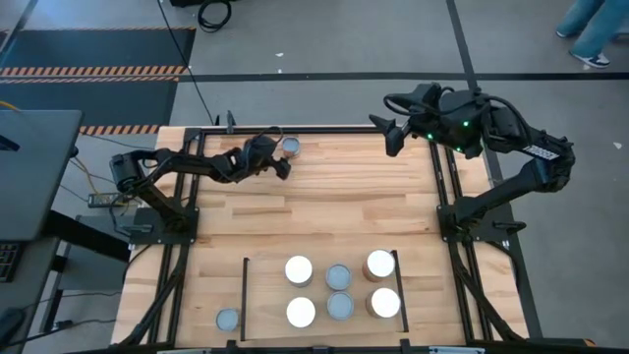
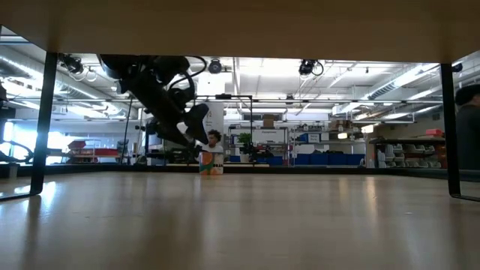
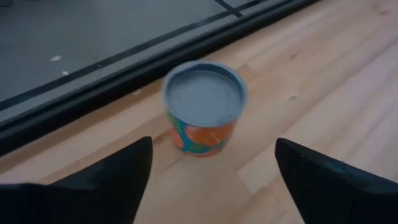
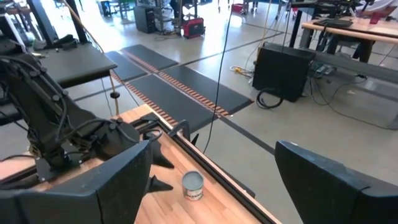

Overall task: Pick and place cans onto a shelf
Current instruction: Put the small canned oranges on the shelf

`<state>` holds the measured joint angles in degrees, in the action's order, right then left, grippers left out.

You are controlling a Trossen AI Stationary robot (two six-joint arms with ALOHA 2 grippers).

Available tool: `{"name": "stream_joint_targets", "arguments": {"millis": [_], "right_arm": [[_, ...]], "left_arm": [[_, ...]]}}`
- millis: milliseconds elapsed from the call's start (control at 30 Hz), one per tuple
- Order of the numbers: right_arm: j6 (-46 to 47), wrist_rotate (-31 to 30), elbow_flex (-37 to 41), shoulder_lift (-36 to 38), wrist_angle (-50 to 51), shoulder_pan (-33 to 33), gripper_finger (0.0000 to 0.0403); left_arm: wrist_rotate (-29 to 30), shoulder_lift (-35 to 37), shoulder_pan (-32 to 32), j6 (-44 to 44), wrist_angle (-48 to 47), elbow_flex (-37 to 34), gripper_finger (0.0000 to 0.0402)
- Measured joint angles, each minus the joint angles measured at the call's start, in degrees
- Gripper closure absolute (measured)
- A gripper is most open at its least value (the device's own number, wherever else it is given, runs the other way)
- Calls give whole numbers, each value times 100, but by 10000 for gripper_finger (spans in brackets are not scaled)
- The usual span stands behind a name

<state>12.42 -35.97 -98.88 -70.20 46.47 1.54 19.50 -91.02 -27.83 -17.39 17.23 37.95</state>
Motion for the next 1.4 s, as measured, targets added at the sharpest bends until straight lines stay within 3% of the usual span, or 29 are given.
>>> {"name": "stream_joint_targets", "arguments": {"millis": [267, 933, 1100, 1233, 1400], "right_arm": [[-65, 3, 0, -1, 88, -10, 55], [134, 120, 0, -1, 478, -157, 55], [118, 120, -1, -1, 474, -157, 55], [106, 120, 1, -1, 467, -157, 55], [182, 119, 1, -1, 462, -157, 55]], "left_arm": [[296, -419, 101, -311, 151, 1, 43], [997, -1648, 402, -96, 2374, 4, 42], [1638, -1878, 471, 28, 2417, 207, 42], [1502, -2008, 419, -23, 2408, 539, 42], [1935, -2300, 386, -5, 1934, 1109, 42]]}}
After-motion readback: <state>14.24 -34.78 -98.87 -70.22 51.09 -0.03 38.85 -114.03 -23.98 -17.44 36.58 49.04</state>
